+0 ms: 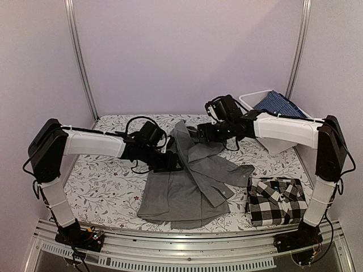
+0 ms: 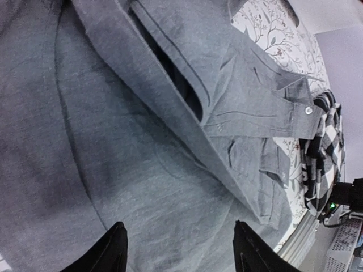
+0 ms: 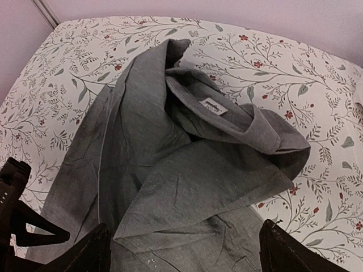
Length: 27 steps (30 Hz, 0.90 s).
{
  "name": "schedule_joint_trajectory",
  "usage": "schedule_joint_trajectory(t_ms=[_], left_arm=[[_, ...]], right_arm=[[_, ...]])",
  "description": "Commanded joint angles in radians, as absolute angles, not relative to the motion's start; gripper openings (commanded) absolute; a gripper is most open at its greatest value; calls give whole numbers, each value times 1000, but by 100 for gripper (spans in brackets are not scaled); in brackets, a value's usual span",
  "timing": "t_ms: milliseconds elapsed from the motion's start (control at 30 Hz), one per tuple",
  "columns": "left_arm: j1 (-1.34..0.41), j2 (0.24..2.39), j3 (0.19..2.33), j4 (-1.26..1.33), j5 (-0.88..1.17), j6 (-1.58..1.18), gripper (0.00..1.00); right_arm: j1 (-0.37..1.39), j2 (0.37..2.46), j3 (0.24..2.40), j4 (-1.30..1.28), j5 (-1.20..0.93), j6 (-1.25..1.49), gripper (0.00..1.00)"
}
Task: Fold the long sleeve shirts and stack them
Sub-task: Flatten out the crumpled shirt at the center of the board.
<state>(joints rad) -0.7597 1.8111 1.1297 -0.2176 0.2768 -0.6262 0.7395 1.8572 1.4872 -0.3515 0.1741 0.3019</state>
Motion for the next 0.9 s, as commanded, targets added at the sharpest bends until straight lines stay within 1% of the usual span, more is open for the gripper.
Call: schedule_joint_trajectory(t_ms=[0,100,267,433,567,600,667,700,767,867], left_arm=[[-801,1875,1199,-169,316,-656,63],[-826,1918,1232,-169,323,-666,64],[-864,1979,1279,-172,335,-677,63],[-881,2008,1294,-177,339,-693,56],[-887,2011,1299,-179,341,-695,41],[-887,2012,1298,-181,339,-695,36],[-887,2013,1299,-181,340,-693,29],[-886,2014,1300,-182,342,-693,24],[-885,2014,1304,-184,345,-691,17],[-885,2011,1306,-190,338,-689,12]], right_arm=[[738,1762,1341,-385,262,394,89],[724,1679,1249,-419,317,432,88],[672,1532,1073,-431,331,496,89],[633,1419,938,-440,333,551,91],[579,1372,855,-428,285,586,93],[566,1363,831,-408,265,590,94],[530,1351,777,-332,198,591,95],[509,1351,755,-294,154,591,95],[484,1367,728,-238,86,591,93],[483,1406,717,-202,43,596,89]])
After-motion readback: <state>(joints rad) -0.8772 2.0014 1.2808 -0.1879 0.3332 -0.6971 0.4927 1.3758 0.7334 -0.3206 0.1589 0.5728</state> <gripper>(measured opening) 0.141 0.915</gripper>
